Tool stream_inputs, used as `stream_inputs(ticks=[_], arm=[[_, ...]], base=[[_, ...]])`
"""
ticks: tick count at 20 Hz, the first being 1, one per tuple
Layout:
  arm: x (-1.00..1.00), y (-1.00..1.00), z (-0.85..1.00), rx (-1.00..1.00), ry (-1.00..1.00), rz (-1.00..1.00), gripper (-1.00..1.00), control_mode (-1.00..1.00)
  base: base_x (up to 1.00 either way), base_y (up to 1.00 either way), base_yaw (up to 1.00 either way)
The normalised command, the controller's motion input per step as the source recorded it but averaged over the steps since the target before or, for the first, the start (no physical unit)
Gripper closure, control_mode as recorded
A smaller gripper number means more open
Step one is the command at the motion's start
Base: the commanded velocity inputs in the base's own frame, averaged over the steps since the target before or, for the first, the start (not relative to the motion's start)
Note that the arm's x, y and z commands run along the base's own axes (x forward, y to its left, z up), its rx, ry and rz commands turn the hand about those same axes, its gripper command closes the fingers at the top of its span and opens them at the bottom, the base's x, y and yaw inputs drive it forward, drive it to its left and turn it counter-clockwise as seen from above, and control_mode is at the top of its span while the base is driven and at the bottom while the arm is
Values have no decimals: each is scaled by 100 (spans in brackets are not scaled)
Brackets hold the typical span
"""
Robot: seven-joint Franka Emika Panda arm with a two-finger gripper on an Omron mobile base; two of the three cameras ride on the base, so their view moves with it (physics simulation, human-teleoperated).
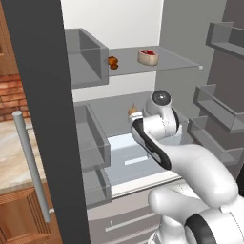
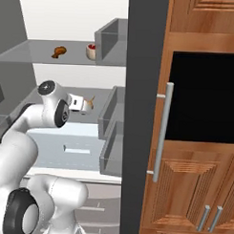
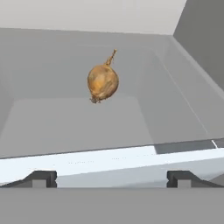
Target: Gather the onion and eggplant from the fridge and place them on a tray on the dining counter. Then gather the chicken drumstick and steak from the fridge and place them on the other tray.
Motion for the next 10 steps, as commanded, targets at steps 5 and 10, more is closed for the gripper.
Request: stream_inputs(ticks=[5, 10], arm=[[40, 0, 12, 5, 5, -13, -100, -100], [30, 0, 0, 1, 8, -6, -100, -100]], base=[[0, 0, 0], [0, 0, 0]])
